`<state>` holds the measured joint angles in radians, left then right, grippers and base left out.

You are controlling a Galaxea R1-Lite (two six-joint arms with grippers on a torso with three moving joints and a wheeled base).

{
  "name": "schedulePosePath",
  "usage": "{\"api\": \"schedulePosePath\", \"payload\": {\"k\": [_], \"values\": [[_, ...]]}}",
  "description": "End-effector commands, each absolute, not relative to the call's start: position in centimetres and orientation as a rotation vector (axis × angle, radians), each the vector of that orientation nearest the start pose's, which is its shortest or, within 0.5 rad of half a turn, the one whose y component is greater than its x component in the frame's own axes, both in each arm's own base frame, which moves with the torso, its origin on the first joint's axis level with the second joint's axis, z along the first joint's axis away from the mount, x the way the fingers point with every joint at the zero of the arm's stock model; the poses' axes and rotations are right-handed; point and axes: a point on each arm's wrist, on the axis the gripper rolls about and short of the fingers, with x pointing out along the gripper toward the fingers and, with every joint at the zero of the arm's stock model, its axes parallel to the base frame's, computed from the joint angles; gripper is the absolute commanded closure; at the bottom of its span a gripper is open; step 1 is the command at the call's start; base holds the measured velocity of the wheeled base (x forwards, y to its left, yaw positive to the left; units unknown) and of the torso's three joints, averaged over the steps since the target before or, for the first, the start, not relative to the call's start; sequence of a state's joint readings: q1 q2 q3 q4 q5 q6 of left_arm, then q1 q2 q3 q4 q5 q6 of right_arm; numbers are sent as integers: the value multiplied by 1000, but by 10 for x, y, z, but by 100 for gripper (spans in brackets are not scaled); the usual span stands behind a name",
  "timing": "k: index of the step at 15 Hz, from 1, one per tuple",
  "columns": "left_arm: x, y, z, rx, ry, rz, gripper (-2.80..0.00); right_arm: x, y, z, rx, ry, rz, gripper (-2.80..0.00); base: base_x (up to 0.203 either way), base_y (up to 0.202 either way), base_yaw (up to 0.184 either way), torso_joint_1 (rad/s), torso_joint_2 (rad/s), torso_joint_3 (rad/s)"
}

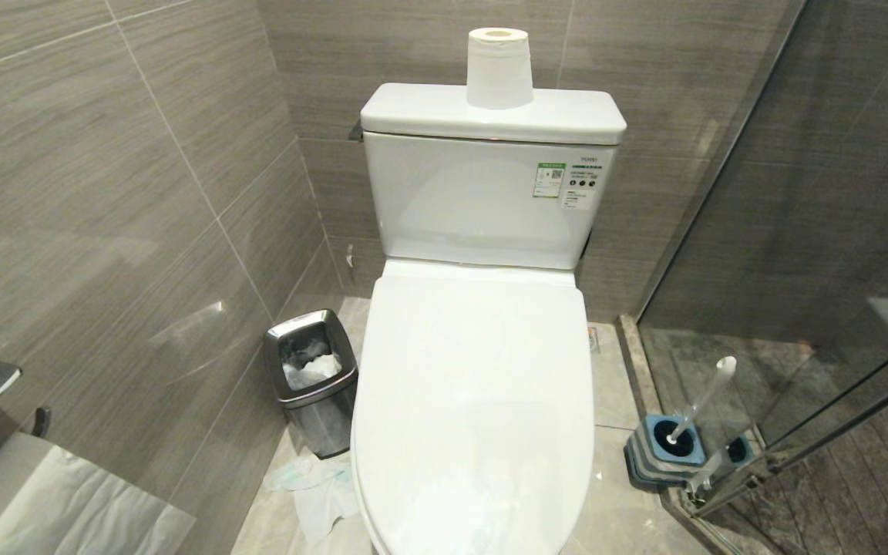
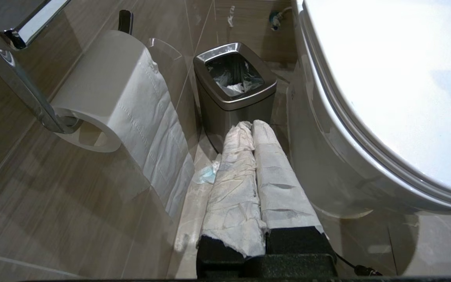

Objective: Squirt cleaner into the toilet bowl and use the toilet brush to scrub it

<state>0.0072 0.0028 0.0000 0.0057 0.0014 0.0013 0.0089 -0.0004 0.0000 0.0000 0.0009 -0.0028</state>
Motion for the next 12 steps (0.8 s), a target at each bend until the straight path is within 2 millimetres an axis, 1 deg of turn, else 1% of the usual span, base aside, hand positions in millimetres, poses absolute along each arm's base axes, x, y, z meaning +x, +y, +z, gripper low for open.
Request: {"api": "schedulePosePath", "payload": {"k": [1, 12], "values": [[-23, 0, 75, 1, 5, 9, 0, -23, 0, 75, -3, 1, 11, 0, 0, 0, 0, 0, 0, 0], [-23, 0, 75, 0, 5, 9, 0, -23, 0, 75, -11, 1, 11, 0, 0, 0, 0, 0, 0, 0]]}}
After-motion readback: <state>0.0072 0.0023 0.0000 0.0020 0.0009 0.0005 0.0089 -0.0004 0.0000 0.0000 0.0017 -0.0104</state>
